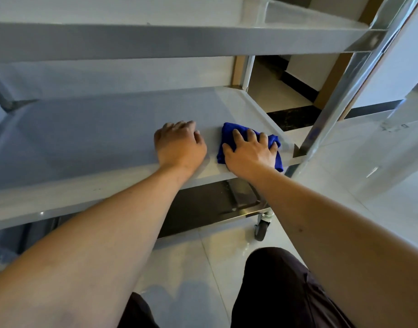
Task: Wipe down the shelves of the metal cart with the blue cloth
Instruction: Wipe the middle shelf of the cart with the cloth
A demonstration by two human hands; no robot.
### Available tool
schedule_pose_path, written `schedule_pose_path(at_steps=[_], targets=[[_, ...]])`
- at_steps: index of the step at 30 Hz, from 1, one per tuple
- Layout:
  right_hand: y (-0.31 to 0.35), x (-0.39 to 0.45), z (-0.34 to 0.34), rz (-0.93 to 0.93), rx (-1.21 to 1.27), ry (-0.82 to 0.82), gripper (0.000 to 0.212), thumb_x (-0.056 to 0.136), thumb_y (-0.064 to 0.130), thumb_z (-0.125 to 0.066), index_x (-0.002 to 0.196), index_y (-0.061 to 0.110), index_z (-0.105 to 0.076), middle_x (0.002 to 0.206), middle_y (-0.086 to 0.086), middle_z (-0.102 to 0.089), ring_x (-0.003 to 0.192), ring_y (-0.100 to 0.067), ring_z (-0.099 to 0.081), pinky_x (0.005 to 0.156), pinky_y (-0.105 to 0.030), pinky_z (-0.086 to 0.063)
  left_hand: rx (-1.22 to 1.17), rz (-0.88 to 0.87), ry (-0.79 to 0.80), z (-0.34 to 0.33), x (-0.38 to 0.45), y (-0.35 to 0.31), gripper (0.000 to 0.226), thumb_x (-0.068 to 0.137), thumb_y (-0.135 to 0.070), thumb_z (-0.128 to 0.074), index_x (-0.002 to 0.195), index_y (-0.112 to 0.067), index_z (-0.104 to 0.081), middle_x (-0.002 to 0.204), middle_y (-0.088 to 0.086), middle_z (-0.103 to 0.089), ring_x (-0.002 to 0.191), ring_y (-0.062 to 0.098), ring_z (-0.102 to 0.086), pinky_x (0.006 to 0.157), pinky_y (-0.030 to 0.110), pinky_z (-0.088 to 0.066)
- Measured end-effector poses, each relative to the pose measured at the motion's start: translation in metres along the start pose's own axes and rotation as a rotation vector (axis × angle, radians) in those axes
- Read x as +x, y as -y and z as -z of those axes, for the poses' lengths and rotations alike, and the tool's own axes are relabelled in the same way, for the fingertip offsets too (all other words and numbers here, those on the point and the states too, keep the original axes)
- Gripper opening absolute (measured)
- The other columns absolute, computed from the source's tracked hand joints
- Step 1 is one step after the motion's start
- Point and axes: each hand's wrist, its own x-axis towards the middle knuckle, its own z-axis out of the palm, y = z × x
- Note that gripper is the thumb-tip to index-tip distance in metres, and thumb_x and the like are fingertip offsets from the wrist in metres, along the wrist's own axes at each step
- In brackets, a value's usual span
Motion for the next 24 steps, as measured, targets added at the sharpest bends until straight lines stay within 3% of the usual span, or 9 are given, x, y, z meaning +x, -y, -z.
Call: schedule_pose_path(at_steps=[3, 11, 16, 19, 24], targets=[[0.027, -0.004, -0.002, 0.067, -0.022, 0.017, 0.062, 0.099, 0.06, -0.024, 0.155, 0.033, -0.022, 0.16, -0.006, -0.029, 0.146, -0.037, -0.018, 0.115, -0.064, -0.012, 0.017, 0.087, -0.015, 0.01, -0.004, 0.021, 0.038, 0.098, -0.036, -0.044, 0.123, -0.015, -0.064, 0.114, 0.009, -0.07, 0.106, 0.029, -0.061, 0.085, 0.038, -0.042], [0.132, -0.027, -0.017, 0.285, -0.004, 0.052, 0.066, 0.099, 0.062, -0.021, 0.157, 0.032, -0.017, 0.161, -0.01, -0.023, 0.147, -0.04, -0.013, 0.115, -0.066, -0.012, 0.191, 0.273, -0.012, 0.078, -0.034, 0.129, 0.043, 0.099, -0.039, -0.044, 0.132, -0.015, -0.058, 0.124, 0.011, -0.066, 0.115, 0.032, -0.057, 0.09, 0.044, -0.045], [0.217, -0.054, -0.024, 0.464, 0.029, 0.095, 0.065, 0.099, 0.061, -0.021, 0.157, 0.031, -0.016, 0.162, -0.01, -0.02, 0.147, -0.041, -0.01, 0.115, -0.066, -0.011, 0.294, 0.396, -0.007, 0.128, -0.069, 0.186, 0.037, 0.098, -0.039, -0.044, 0.12, -0.014, -0.06, 0.109, 0.013, -0.066, 0.106, 0.032, -0.058, 0.086, 0.047, -0.05], [0.266, -0.073, -0.028, 0.577, 0.04, 0.1, 0.065, 0.099, 0.06, -0.023, 0.157, 0.031, -0.018, 0.162, -0.011, -0.021, 0.147, -0.042, -0.01, 0.115, -0.067, -0.011, 0.288, 0.449, -0.051, 0.154, -0.09, 0.216, 0.036, 0.098, -0.036, -0.048, 0.122, -0.011, -0.062, 0.111, 0.015, -0.066, 0.109, 0.035, -0.057, 0.087, 0.048, -0.048], [0.339, -0.104, -0.034, 0.723, 0.057, 0.127, 0.063, 0.1, 0.058, -0.025, 0.157, 0.032, -0.02, 0.162, -0.011, -0.021, 0.148, -0.043, -0.009, 0.115, -0.067, -0.009, 0.189, 0.4, -0.166, 0.184, -0.12, 0.245, 0.036, 0.098, -0.025, -0.055, 0.131, -0.012, -0.061, 0.12, 0.01, -0.067, 0.115, 0.027, -0.061, 0.097, 0.04, -0.051]])
